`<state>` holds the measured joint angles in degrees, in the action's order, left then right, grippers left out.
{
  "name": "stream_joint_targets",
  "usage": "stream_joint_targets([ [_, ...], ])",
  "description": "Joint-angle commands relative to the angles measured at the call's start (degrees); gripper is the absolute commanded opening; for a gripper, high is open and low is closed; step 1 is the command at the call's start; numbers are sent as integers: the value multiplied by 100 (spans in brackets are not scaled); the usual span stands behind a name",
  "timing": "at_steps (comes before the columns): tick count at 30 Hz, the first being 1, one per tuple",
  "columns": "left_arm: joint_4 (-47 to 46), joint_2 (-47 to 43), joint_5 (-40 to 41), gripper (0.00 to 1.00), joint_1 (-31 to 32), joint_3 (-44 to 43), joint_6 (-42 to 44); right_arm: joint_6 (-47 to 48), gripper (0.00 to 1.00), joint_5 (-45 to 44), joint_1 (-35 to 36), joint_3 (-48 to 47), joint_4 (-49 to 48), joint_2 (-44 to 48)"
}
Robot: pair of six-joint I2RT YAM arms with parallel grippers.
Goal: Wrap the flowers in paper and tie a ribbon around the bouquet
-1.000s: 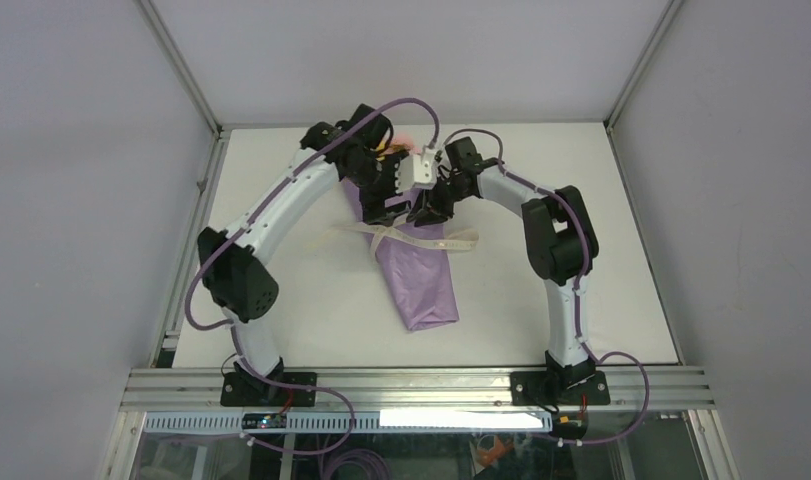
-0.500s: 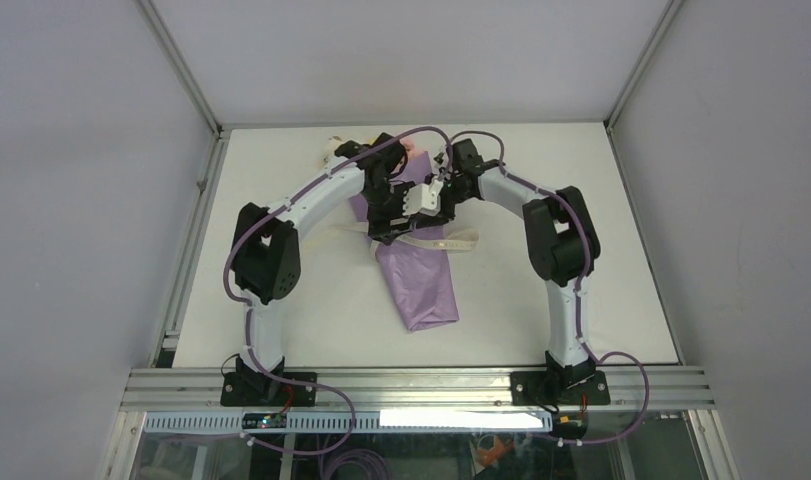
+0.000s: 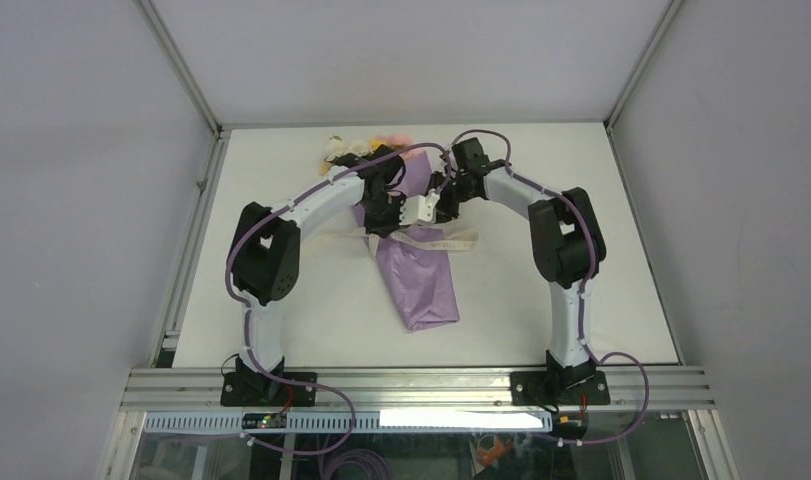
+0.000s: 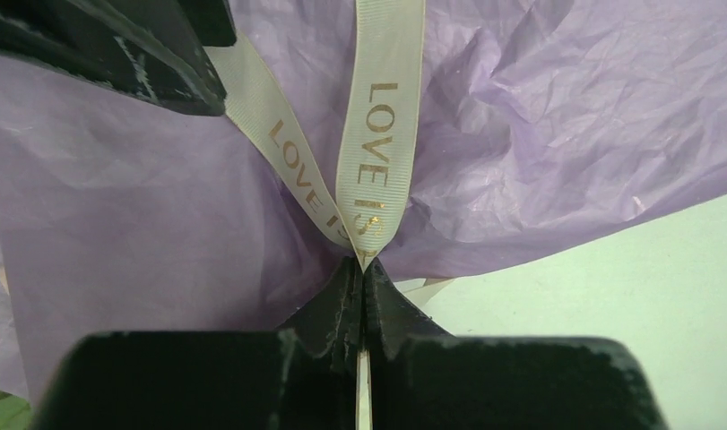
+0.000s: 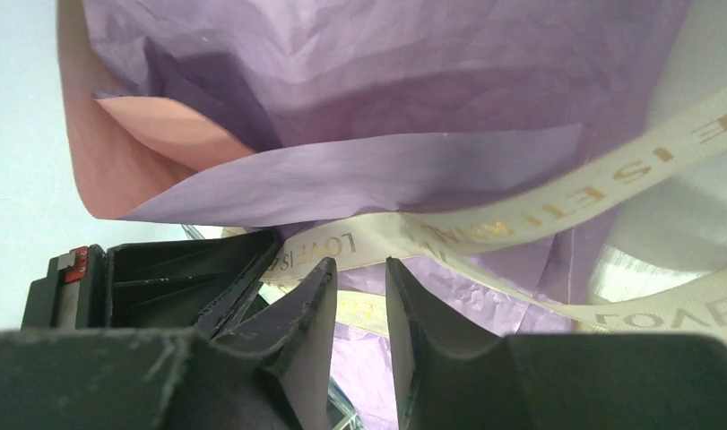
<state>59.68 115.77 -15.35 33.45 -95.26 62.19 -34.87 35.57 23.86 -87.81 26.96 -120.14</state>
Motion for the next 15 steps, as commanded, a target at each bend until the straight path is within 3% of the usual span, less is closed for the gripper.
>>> stream_joint_targets([
  [1, -205, -828, -660, 0, 64, 100, -237, 7, 29, 229, -30, 123, -305, 679],
  [10, 602, -1297, -1660, 0, 73, -80, -885, 180, 29, 250, -30, 616, -449, 1048],
  [15, 665, -1043, -1315, 3, 104, -230, -874, 166, 28, 309, 15, 333, -450, 784],
])
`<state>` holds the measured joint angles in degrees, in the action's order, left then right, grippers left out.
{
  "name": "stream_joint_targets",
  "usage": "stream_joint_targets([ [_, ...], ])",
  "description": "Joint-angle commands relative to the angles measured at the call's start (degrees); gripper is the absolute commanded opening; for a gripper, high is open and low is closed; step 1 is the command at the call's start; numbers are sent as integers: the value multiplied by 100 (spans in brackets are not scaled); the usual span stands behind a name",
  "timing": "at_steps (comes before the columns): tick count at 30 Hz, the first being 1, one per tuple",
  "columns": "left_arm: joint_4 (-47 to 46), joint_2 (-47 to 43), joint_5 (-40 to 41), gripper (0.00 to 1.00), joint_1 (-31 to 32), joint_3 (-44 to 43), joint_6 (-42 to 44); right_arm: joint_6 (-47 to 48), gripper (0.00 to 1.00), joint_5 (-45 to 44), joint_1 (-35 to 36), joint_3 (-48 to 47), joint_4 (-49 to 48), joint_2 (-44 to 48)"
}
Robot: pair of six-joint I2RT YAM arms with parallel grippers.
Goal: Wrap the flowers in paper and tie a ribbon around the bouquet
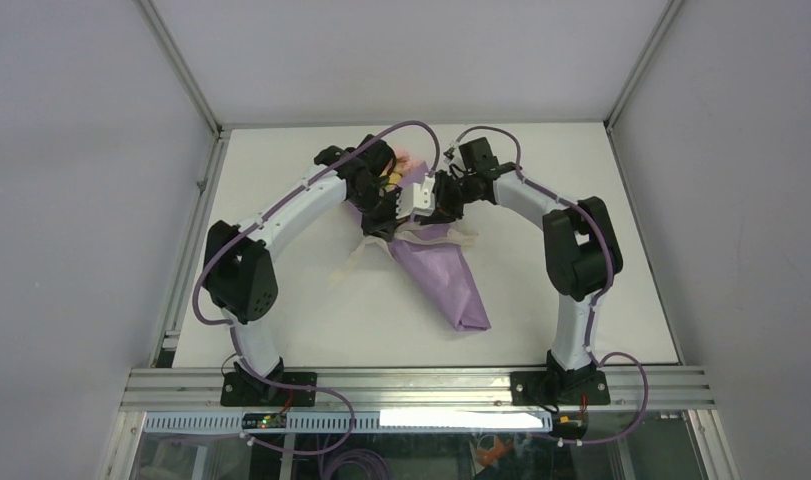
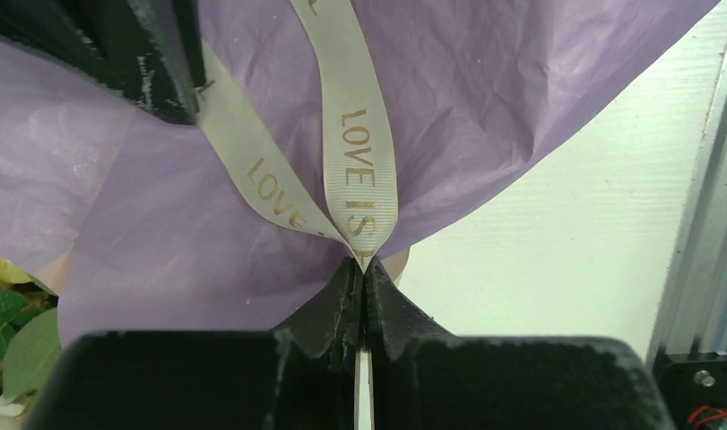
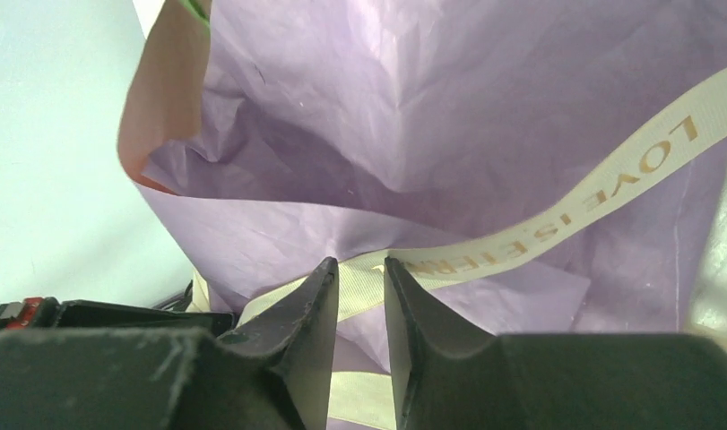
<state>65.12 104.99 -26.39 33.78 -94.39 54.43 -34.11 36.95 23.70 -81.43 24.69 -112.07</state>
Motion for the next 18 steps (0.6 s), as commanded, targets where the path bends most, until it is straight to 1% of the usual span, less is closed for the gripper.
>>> stream_joint_targets([
  [1, 119, 181, -104, 4, 80, -428, -190, 100, 28, 172, 48, -304, -205, -57],
  [4, 103, 622, 232, 9, 114, -782, -493, 128, 29, 119, 90, -181, -194, -46],
  [7, 22, 916, 479, 21, 129, -993, -677, 274, 30, -1, 69, -126, -4, 35],
  [9, -48, 1020, 566, 23, 137, -992, -662, 429, 32, -146, 20, -179, 274, 149],
  [11, -94, 1076, 660, 26, 157, -930, -618, 535, 34, -430, -84, -191, 596, 318],
  [16, -195, 1157, 893, 26, 305, -731, -634, 645, 36, -1393, -285, -67, 1270, 929],
  [18, -210, 1126, 772, 29, 326, -705, -731, 668, 37, -1479, -287, 123, 1306, 1179],
])
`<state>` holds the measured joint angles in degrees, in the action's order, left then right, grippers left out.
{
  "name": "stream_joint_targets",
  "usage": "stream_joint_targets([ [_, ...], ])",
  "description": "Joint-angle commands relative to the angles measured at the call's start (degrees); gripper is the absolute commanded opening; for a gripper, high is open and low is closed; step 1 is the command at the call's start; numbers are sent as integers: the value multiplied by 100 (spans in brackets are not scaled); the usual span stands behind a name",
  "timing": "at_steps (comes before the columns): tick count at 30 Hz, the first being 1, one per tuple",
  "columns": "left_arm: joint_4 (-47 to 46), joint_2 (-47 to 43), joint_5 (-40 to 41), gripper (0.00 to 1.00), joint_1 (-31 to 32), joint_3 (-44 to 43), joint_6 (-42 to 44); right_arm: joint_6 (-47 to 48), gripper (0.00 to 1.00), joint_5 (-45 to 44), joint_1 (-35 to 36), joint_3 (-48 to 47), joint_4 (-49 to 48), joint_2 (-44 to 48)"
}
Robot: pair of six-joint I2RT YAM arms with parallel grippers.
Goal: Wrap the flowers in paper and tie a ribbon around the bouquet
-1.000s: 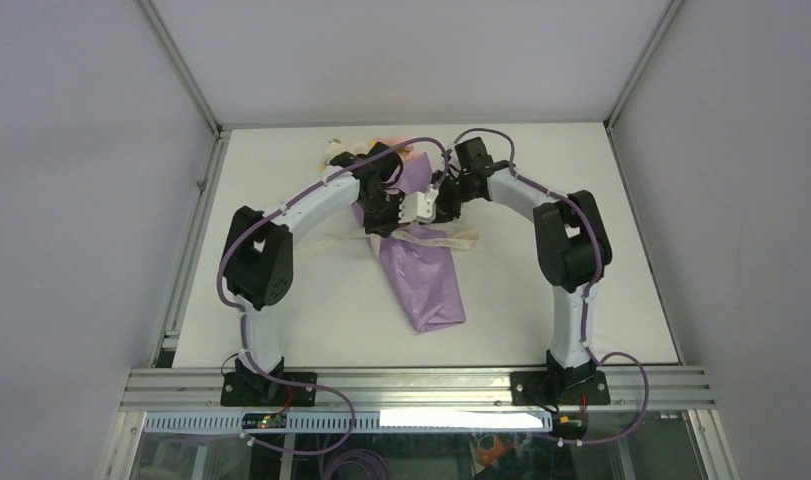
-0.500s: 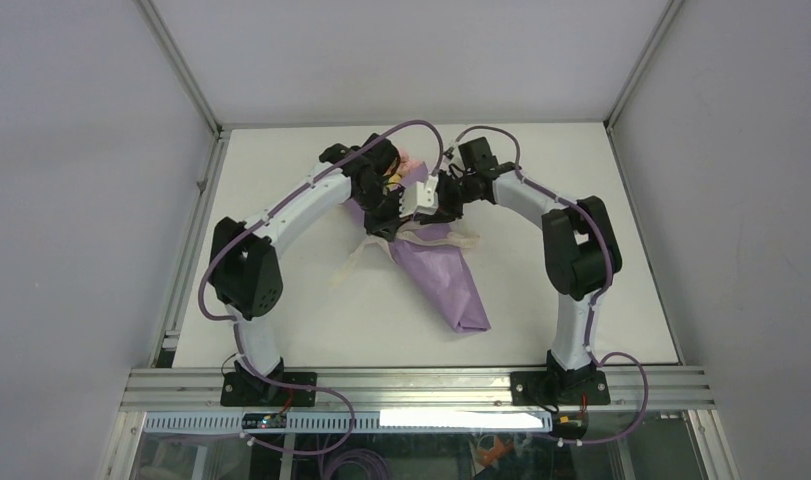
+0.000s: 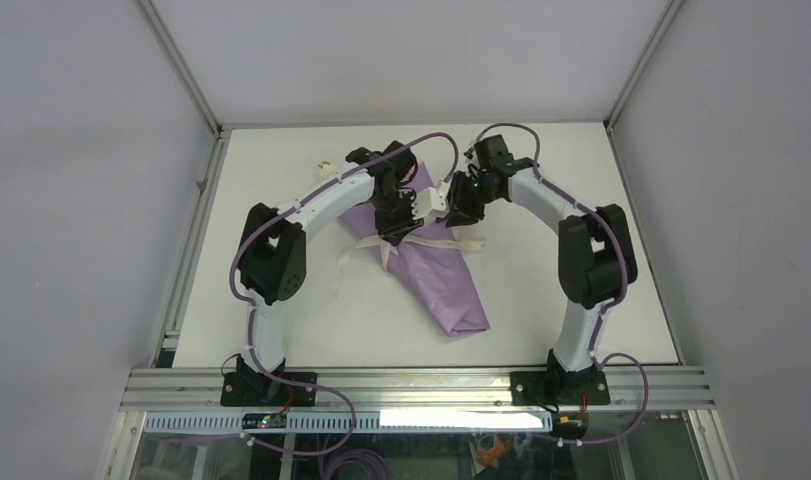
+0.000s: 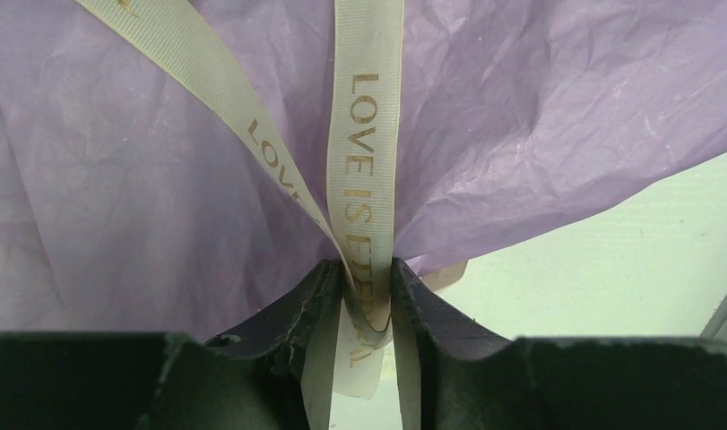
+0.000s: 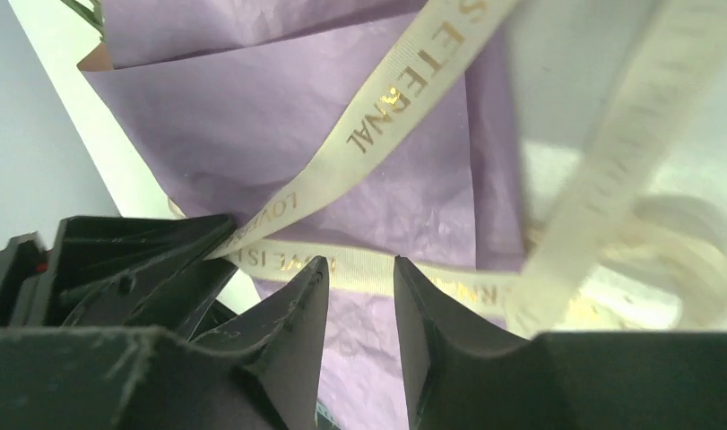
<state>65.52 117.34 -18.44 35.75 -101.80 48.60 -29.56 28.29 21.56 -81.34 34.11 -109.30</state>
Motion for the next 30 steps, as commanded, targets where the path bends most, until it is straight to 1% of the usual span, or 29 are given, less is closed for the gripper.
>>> stream_joint_targets([
  [1, -255, -122, -108, 29, 134, 37, -175, 207, 37, -615, -72, 230, 360, 1023],
  [4, -296, -113, -176, 31, 135, 29, -202, 122, 38, -609, -98, 581, 364, 1180],
  [9, -321, -53, -69, 31, 143, 11, -183, -121, 42, -420, -285, 799, -55, 941],
  [11, -321, -63, -71, 31, 143, 14, -183, -103, 42, -364, -346, 638, -175, 683],
  [15, -324, -63, -24, 31, 160, -6, -207, 101, 44, -218, -397, 105, -74, -107],
  [18, -327, -82, -32, 32, 169, -15, -251, 205, 45, -107, -424, -60, -68, -450],
  [19, -321, -87, -31, 33, 169, -22, -285, 238, 45, -111, -425, -69, -33, -463],
  [23, -328, -228, -197, 47, 176, -38, -408, 336, 44, -188, -422, 235, -164, -81],
  [24, -346, -251, -231, 49, 185, -33, -410, 360, 44, -215, -420, 300, -168, 8],
  [26, -386, -215, -204, 50, 203, -54, -405, 351, 44, -176, -416, 402, -159, 130],
  [30, -462, -4, 115, 50, 277, -169, -406, 330, 43, -254, -357, 534, -115, 414],
])
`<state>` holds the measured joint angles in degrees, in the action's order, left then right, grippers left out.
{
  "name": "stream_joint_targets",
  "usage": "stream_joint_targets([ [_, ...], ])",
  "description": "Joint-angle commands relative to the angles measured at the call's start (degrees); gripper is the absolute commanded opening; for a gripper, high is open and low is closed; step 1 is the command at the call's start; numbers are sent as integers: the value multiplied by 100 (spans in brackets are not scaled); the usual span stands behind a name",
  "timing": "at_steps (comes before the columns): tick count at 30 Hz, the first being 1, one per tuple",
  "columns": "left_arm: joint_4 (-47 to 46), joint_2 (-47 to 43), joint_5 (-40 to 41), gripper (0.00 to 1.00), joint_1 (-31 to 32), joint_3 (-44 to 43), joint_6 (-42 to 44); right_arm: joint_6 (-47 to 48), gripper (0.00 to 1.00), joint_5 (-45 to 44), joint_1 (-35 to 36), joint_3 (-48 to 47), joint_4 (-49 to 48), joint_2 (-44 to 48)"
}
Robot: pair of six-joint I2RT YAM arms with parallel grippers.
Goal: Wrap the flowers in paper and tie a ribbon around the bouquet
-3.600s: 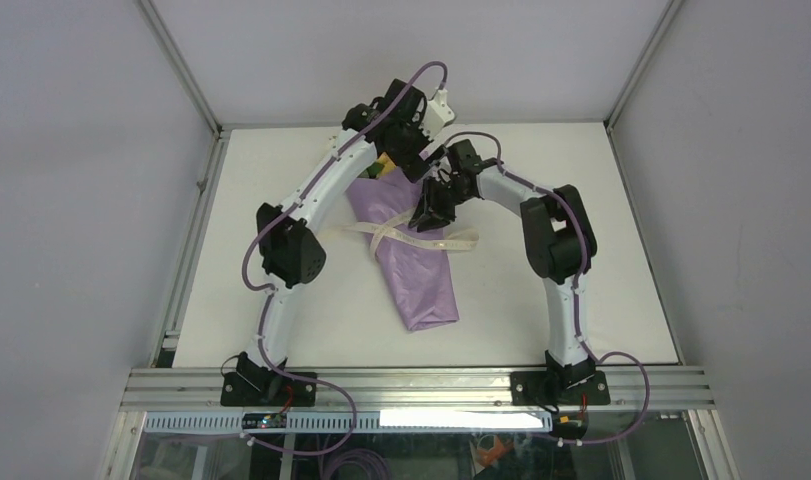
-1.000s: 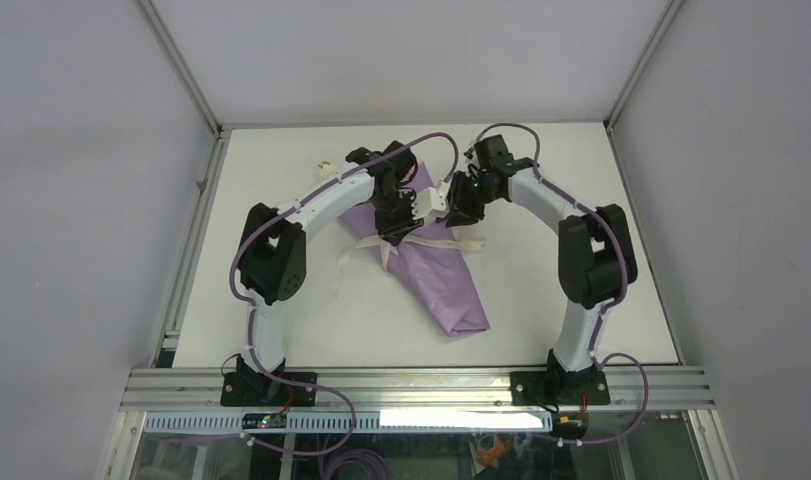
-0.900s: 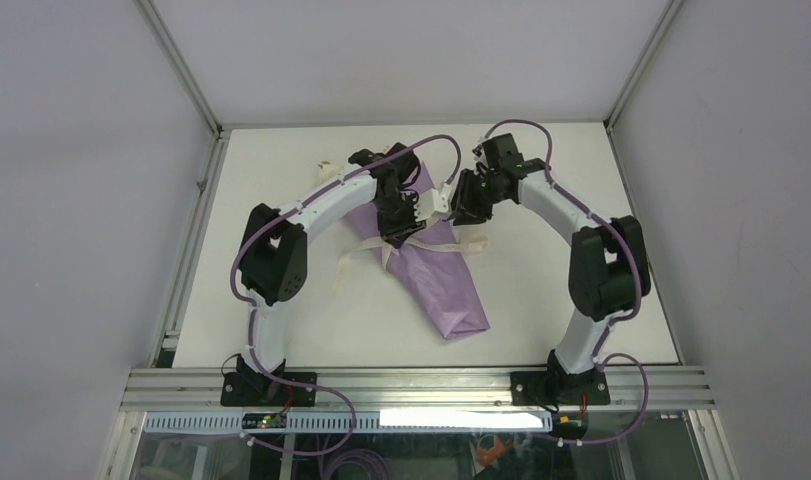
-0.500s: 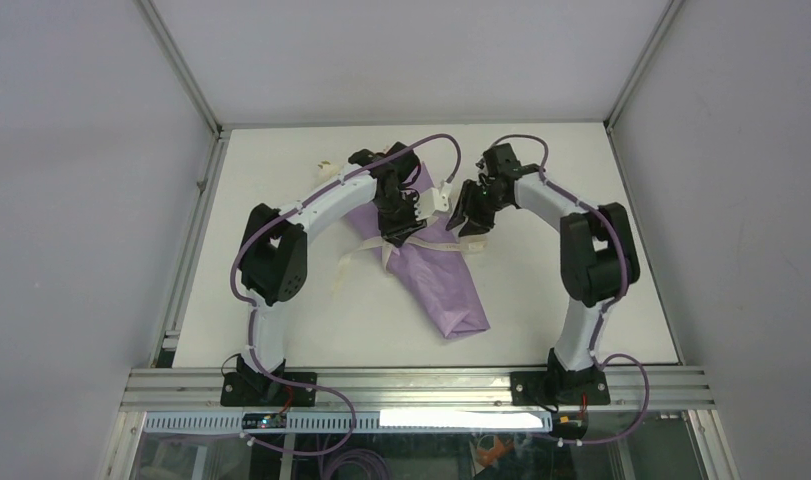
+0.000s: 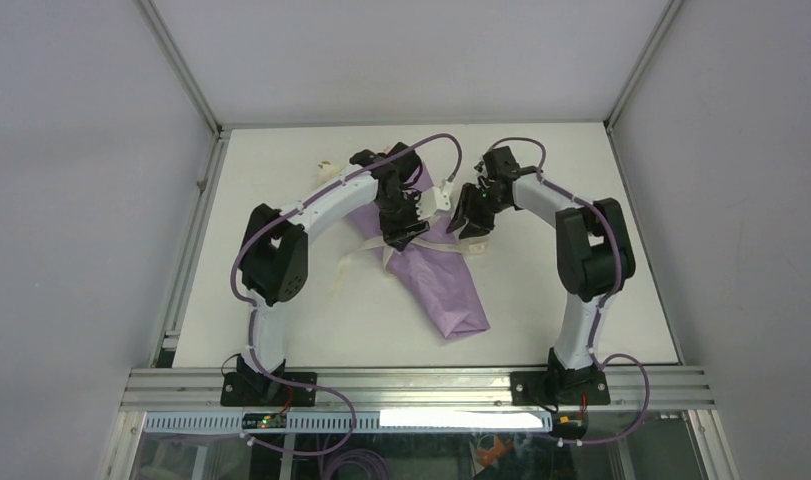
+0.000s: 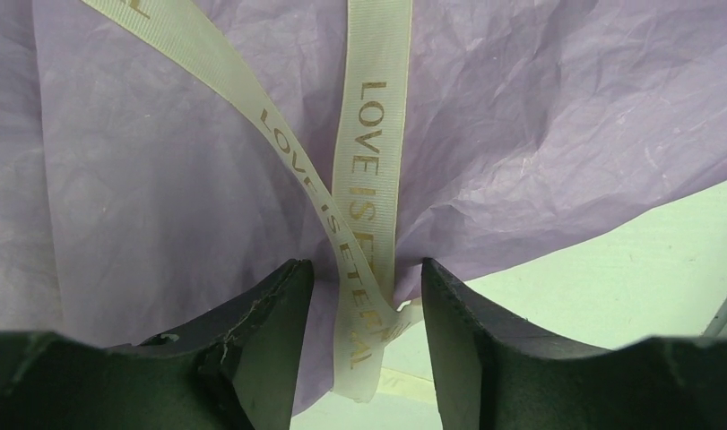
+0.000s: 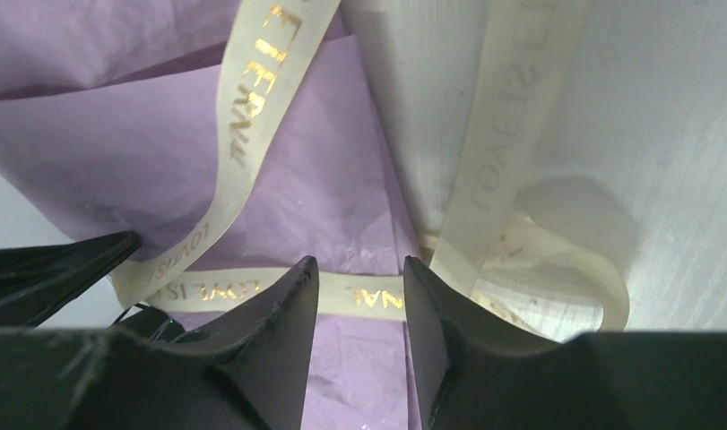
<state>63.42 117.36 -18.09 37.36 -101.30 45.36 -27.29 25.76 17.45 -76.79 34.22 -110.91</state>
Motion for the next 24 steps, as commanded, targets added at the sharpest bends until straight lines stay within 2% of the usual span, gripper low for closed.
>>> stream_joint_targets([
  [1, -274, 24, 124, 50, 131, -256, -115, 76, 43, -42, 64, 111, -129, 704],
  [5, -379, -94, 20, 52, 210, -341, -213, -170, 40, -63, 93, 322, -203, 1286],
  [9, -453, 2, 238, 53, 245, -429, -200, -923, 35, 194, 415, 960, -833, 1839],
  [14, -453, 76, 410, 50, 236, -358, -135, -2587, 16, 482, 1003, 2202, -2498, 2230],
  [17, -453, 111, 426, 47, 236, -415, -172, -3418, 3, 532, 1251, 2796, -3361, 2132],
  [18, -453, 126, 438, 45, 236, -443, -193, -3479, 0, 489, 1308, 2894, -3382, 2059],
  [20, -453, 162, 500, 43, 236, -496, -206, -3459, 0, 362, 1361, 3031, -3326, 1959],
  [23, -453, 197, 646, 39, 236, -514, -181, -3096, 0, -88, 1353, 3042, -2728, 1938],
  [24, -453, 199, 709, 34, 236, -526, -175, -3001, 0, -186, 1352, 3031, -2535, 1891],
])
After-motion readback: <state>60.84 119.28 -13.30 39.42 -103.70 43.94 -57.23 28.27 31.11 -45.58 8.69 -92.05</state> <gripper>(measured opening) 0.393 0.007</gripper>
